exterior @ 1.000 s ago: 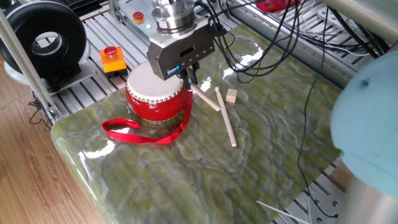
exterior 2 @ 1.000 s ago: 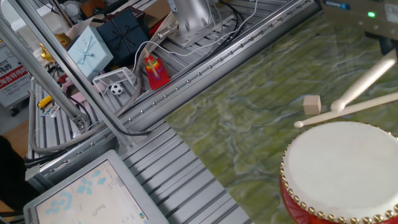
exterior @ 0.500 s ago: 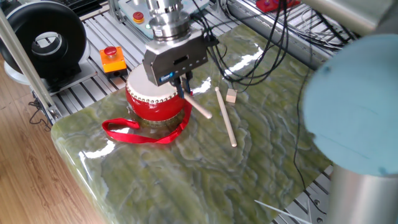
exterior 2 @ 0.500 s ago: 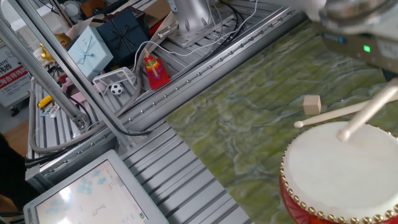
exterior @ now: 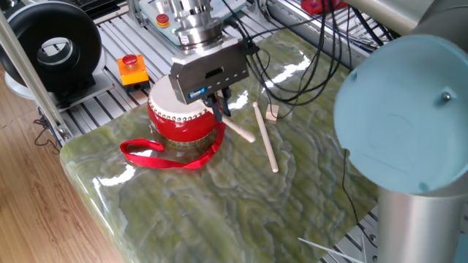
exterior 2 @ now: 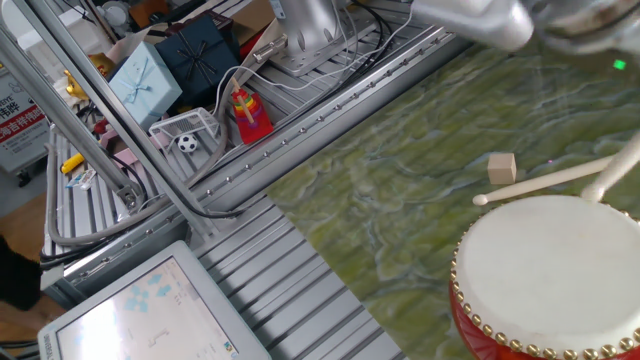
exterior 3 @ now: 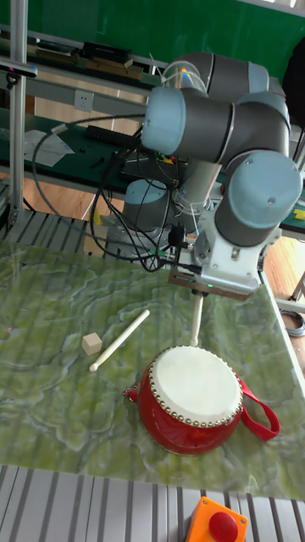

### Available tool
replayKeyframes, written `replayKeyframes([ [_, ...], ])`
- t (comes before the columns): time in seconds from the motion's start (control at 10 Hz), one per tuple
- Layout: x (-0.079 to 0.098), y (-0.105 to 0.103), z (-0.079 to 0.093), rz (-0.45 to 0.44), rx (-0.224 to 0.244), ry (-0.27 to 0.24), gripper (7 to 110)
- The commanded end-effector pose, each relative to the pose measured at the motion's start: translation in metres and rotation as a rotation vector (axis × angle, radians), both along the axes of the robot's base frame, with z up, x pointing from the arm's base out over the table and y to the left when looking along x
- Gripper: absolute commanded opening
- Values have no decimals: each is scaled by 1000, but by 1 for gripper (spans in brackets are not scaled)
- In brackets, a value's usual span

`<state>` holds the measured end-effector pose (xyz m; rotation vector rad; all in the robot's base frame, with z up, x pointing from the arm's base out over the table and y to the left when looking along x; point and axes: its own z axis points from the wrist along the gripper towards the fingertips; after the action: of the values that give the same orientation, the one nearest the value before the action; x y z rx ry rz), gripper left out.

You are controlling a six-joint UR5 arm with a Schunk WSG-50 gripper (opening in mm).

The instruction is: Play the drum

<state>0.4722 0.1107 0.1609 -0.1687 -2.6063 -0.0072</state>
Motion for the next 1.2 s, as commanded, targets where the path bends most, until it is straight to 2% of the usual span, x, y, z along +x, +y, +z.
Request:
replayKeyframes([
  [0.0,20,-21,11,43,-79,-163,7],
  [0.1,29,-23,9,52,-81,-206,7],
  [0.2,43,-34,6,85,-104,-262,7],
  [0.3,52,-36,4,94,-104,-297,7],
  [0.4,59,-32,3,85,-83,-323,7],
  [0.5,61,-30,3,82,-68,-331,7],
  [0.7,58,-22,5,65,-32,-317,7],
  [1.1,55,-20,5,58,-15,-298,7],
])
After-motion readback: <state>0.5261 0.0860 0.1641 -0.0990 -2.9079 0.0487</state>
